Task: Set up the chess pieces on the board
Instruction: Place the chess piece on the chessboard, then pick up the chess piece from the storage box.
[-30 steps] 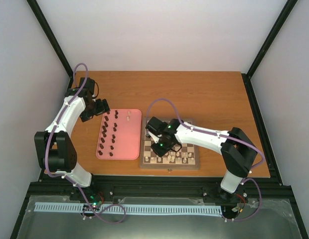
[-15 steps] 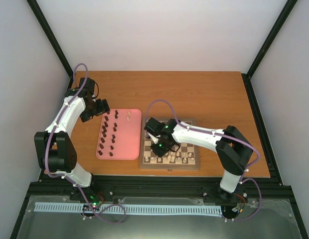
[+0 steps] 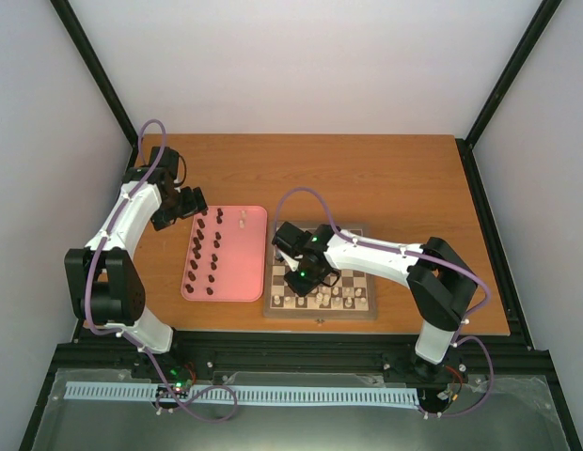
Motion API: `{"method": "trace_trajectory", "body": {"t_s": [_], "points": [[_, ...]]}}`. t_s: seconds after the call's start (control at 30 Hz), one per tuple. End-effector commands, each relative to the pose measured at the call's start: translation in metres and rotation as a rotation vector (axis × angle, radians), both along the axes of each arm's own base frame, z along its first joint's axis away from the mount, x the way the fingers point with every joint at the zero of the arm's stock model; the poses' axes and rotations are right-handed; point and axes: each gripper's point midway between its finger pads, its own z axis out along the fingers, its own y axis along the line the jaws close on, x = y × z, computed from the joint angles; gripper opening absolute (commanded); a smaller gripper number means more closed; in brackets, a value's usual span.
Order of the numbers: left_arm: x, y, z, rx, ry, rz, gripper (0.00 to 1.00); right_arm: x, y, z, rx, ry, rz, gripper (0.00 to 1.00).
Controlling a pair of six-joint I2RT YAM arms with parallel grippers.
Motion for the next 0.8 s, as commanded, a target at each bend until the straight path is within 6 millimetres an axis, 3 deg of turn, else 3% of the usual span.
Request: {"method": "trace_trajectory", "body": {"t_s": [0.0,0.17,0.43,0.6,0.77], "points": [[0.001,-0.002,0.01,0.001,-0.038,-0.016,1.0,0.002,0.004,0.0,-0.002,-0.008,0.008,0.17],[0.002,-0.002,0.009,0.001,-0.038,-0.016,1.0,0.005,0.004,0.005,0.0,-0.029,0.004,0.19],[0.003,-0.001,0.012,0.005,-0.042,-0.015,1.0,0.018,0.017,0.028,0.037,-0.079,0.007,0.39],[0.002,-0.001,0.013,0.007,-0.044,-0.016,1.0,0.023,0.024,0.039,0.051,-0.097,0.016,0.43],[0.004,-0.002,0.014,0.0,-0.048,-0.015,1.0,0.052,0.051,0.056,0.077,-0.161,0.016,0.49]]}}
